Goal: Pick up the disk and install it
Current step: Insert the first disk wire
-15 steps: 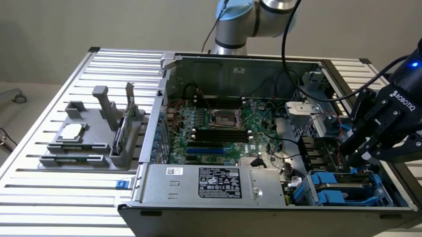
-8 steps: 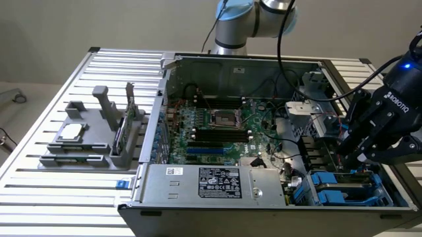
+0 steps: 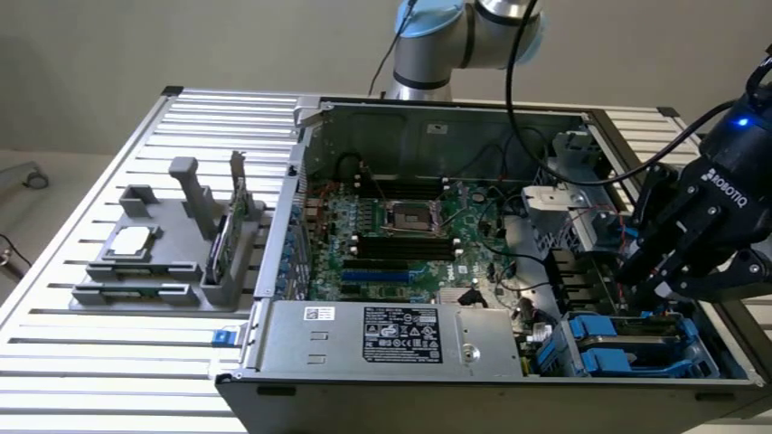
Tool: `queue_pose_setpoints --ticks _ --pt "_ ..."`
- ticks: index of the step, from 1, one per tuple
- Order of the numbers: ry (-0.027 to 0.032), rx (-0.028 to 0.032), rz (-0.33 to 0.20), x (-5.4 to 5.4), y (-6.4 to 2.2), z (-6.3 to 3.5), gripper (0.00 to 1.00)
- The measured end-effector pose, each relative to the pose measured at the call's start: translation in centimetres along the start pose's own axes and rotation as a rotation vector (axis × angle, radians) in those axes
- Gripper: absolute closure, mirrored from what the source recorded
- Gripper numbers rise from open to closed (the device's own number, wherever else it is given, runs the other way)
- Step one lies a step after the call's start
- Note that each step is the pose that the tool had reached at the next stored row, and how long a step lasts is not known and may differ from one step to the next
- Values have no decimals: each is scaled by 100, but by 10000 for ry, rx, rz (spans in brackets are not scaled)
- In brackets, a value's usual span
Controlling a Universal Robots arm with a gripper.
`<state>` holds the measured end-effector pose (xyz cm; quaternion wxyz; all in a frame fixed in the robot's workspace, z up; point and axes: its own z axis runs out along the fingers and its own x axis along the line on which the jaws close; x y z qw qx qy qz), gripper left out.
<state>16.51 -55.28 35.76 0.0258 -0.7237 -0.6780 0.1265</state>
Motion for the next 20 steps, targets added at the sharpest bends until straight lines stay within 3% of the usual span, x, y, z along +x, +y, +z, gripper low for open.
queue_pose_setpoints --ticks 7,20 --pt "-12 -129 -81 3 -35 7 64" --pt "-35 -207 -222 60 -72 -33 64"
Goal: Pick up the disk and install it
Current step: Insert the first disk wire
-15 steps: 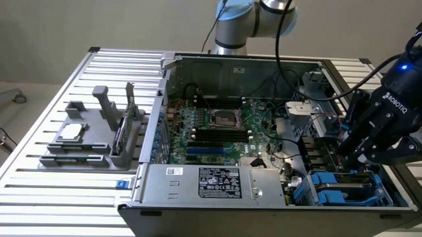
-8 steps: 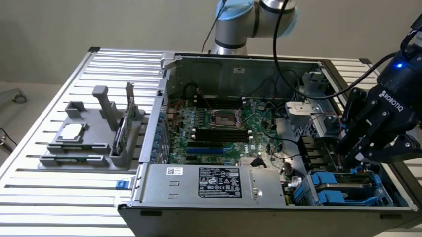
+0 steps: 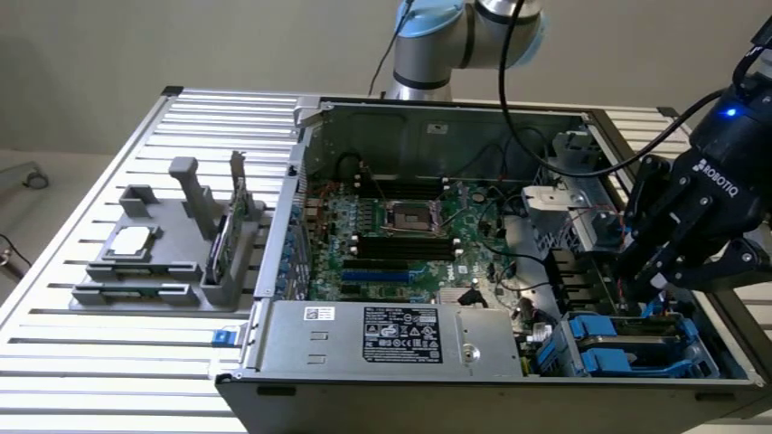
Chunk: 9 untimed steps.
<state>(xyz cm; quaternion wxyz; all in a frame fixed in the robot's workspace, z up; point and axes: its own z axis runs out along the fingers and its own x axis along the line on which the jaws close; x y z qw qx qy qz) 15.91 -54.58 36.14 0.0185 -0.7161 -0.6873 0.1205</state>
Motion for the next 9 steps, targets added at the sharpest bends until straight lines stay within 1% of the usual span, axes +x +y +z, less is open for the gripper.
queue_pose_setpoints --ticks 4,9 --pt "-9 -5 -7 0 9 -6 64" --pt "-5 -14 -17 0 18 -6 64"
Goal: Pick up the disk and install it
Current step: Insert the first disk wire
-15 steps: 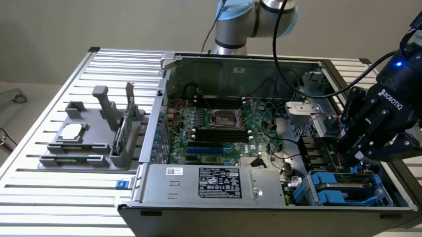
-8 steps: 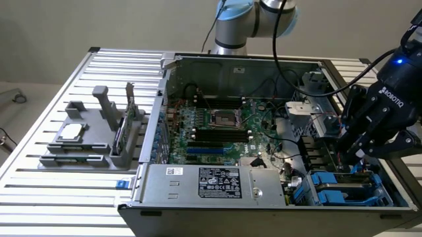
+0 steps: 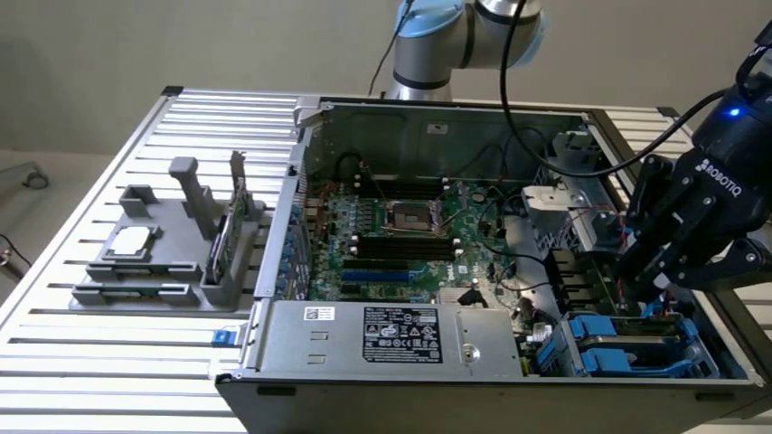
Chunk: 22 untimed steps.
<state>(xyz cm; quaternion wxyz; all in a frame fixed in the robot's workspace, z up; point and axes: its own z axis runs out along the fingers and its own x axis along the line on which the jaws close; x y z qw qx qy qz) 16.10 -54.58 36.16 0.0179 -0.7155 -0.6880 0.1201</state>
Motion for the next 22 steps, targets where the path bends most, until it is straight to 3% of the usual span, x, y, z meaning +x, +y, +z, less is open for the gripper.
queue_pose_setpoints --ticks 8,13,22 --pt "13 -22 -9 -2 5 0 64" --pt "25 -36 -13 -6 5 1 84" --pt "61 -42 -20 -29 7 6 84"
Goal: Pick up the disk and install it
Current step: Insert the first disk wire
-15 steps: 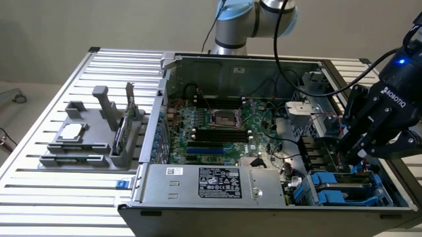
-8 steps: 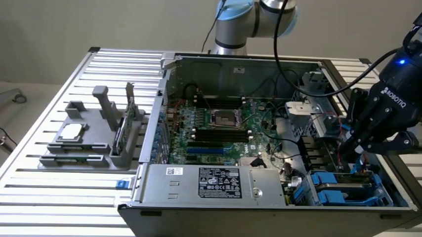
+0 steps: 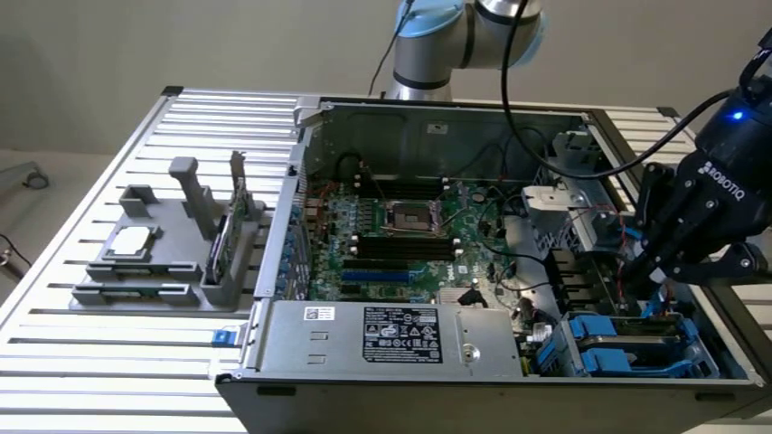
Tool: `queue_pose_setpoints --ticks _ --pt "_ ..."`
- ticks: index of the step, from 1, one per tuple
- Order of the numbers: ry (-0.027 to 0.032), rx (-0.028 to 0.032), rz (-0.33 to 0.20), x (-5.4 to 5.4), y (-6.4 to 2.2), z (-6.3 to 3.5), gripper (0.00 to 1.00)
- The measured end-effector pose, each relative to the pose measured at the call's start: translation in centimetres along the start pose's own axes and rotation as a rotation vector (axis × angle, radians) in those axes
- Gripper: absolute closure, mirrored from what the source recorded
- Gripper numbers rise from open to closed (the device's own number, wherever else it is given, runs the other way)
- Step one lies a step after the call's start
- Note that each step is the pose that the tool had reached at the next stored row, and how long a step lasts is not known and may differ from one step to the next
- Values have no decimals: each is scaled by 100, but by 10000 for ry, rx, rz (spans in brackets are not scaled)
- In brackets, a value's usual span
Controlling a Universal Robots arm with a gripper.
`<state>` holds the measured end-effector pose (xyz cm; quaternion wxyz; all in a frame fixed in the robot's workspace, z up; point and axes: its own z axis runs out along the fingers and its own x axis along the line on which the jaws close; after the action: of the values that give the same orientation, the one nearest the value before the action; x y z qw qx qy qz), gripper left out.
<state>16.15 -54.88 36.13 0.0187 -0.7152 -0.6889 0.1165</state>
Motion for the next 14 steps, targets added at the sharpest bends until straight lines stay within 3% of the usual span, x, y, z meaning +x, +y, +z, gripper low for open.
queue_pose_setpoints --ticks 3,7,14 --pt "13 0 -3 -20 2 6 84" --pt "79 1 -16 -50 10 44 84" --pt "82 0 -18 -53 20 97 84"
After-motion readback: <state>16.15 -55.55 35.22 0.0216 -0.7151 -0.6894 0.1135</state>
